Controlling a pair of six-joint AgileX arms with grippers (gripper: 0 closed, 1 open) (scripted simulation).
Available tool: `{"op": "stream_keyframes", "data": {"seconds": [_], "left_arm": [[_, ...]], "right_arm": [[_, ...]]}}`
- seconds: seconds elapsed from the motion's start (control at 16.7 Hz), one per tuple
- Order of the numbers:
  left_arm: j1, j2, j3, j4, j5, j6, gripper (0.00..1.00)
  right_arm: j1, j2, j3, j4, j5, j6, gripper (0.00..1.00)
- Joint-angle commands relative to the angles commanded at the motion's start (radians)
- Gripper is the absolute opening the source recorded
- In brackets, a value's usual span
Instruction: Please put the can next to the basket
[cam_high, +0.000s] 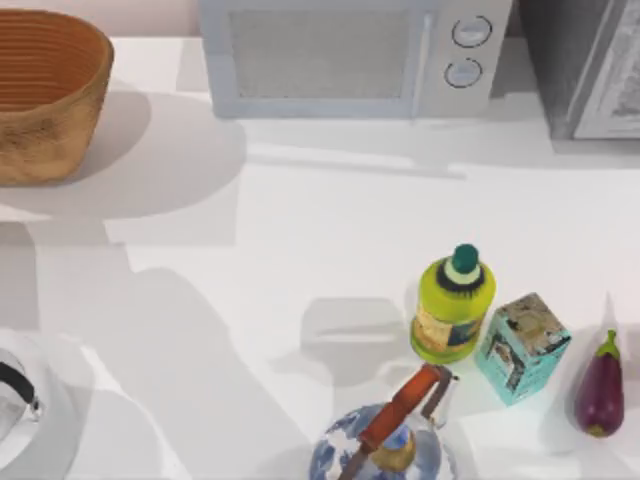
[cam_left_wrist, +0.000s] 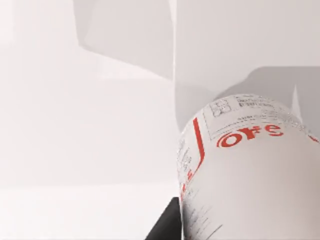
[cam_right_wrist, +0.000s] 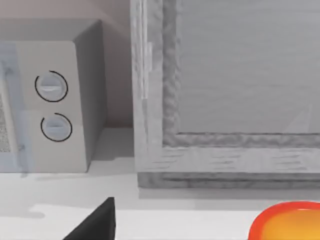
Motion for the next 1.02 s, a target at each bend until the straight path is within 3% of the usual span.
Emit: {"op": "stream_keyframes", "data": {"seconds": [0.3, 1.02], "left_arm": [[-0.01, 0.001, 0.007, 0.01, 0.004, -0.012, 0.0], [-0.01, 0.001, 0.007, 0.01, 0.004, -0.012, 0.9]], "right_arm": [[0.0, 0.0, 0.0, 0.0, 0.0, 0.0, 1.0], [0.0, 0.0, 0.0, 0.0, 0.0, 0.0, 1.0]]}}
